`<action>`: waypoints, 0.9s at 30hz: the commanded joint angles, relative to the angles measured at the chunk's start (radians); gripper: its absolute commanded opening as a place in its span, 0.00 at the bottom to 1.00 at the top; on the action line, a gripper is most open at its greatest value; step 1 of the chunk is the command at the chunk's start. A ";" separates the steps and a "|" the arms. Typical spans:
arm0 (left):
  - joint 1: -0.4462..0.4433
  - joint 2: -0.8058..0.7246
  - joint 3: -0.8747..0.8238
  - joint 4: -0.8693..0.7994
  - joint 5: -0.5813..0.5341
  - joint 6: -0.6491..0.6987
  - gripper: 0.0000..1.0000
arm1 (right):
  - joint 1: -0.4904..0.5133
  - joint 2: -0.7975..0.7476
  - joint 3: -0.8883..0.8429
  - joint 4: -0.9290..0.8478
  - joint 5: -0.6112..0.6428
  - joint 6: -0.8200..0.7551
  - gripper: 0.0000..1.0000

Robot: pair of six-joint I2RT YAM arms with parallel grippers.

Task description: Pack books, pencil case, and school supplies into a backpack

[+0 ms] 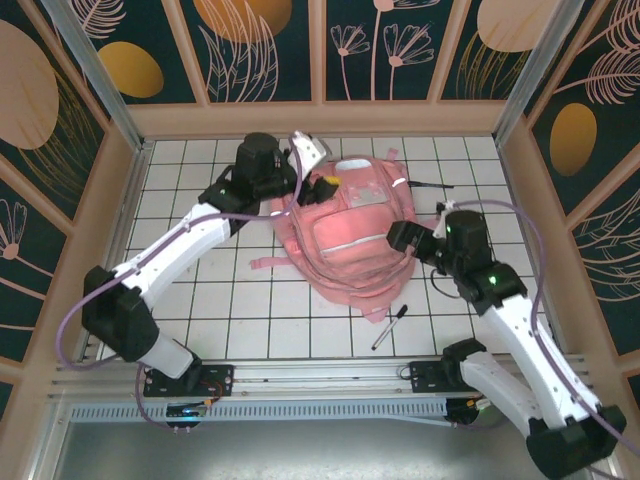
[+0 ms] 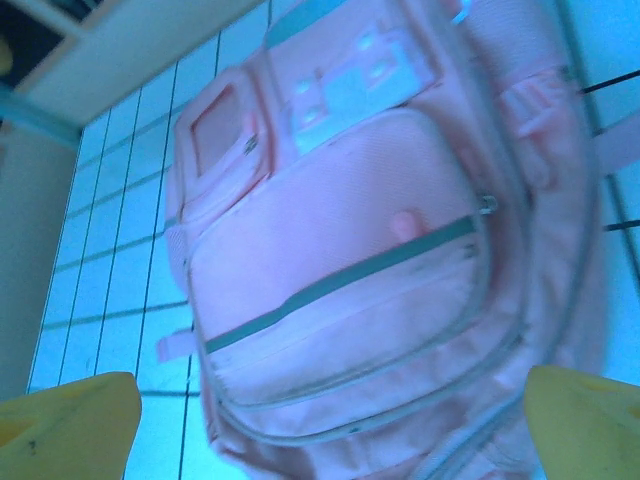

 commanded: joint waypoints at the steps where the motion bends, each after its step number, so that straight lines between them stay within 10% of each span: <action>1: 0.034 0.112 0.063 0.015 -0.094 -0.123 0.66 | -0.008 0.132 0.064 0.029 -0.149 -0.074 0.92; 8: 0.045 0.445 0.192 -0.033 -0.428 -0.214 0.51 | -0.020 0.398 0.031 0.169 -0.052 0.020 0.49; 14: 0.053 0.458 -0.026 0.082 -0.451 -0.244 0.50 | -0.040 0.560 -0.012 0.273 -0.020 -0.091 0.36; 27: 0.047 -0.096 -0.708 0.173 -0.321 -0.418 0.39 | -0.045 1.004 0.312 0.456 0.063 -0.237 0.32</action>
